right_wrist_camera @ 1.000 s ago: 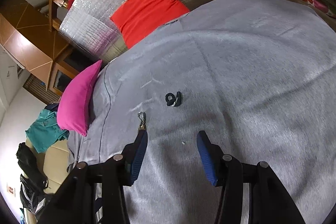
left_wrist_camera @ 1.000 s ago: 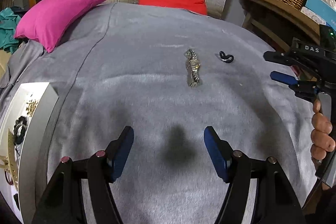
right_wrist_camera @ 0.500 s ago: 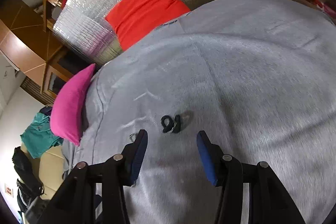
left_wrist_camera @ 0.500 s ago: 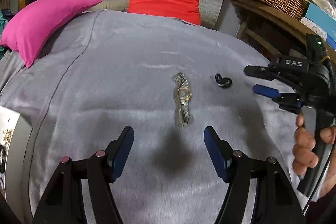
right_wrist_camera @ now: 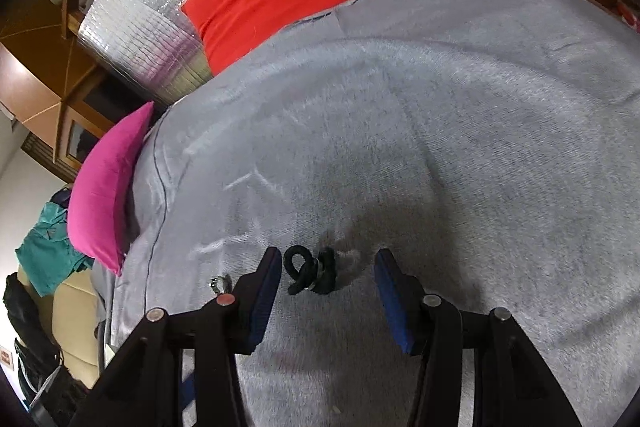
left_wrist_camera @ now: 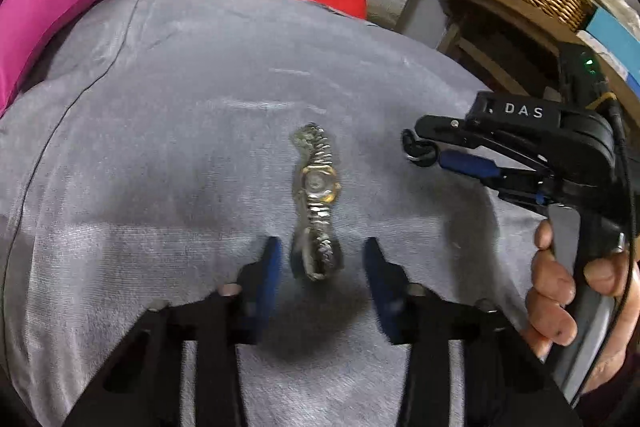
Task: Organize jewelry
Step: 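Grasp the silver wristwatch with the left tool while the right tool grasps the black hair tie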
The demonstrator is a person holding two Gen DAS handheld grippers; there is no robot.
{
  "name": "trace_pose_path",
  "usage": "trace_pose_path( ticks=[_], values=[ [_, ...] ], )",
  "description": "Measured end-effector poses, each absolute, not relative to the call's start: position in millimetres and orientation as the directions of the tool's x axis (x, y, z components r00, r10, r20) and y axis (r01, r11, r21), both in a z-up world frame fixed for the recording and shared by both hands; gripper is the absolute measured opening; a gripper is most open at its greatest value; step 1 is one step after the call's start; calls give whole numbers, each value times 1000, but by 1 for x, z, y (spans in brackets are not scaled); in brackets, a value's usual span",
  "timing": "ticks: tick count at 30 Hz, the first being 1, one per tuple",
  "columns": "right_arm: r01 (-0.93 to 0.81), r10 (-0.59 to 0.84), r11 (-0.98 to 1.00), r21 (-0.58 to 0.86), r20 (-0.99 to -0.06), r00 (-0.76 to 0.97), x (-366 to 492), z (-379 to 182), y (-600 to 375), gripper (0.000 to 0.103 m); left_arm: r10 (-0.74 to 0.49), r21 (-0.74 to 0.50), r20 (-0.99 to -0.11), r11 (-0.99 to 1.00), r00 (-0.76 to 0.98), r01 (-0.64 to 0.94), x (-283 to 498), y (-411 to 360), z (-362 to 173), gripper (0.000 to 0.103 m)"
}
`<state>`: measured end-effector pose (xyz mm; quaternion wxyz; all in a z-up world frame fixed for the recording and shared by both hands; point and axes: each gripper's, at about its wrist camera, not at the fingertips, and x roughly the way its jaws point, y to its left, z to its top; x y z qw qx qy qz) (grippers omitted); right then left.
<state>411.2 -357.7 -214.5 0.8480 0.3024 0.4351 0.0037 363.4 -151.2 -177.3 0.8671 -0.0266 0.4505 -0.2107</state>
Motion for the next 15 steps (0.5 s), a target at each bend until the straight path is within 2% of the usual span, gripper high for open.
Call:
trace_pose_path(
  ticks=[2,3,4,6,10,15],
  values=[
    [247,271,829,502,-747,608,414,-216,-351,37,-395,-242,-769,908,503,343,366,-151,-178,26],
    [246,260,838,487,-752,606,415,-217,-348,36,-394,-241,-769,908,503,344,366,-151,-178,24],
    [242,244,849,470,-755,608,416,-216,-345,25,-385,-227,-770,911,508,345,366,-153,-178,19],
    [237,230,861,451,-760,608,417,-217,-342,12,-364,-193,-772,916,521,353,365,-156,-178,17],
    [223,202,882,415,-760,617,413,-212,-337,11,-354,-178,-766,919,536,352,363,-154,-174,14],
    [182,230,879,442,-725,649,399,-192,-329,11,-348,-170,-743,924,572,342,349,-138,-154,13]
  ],
)
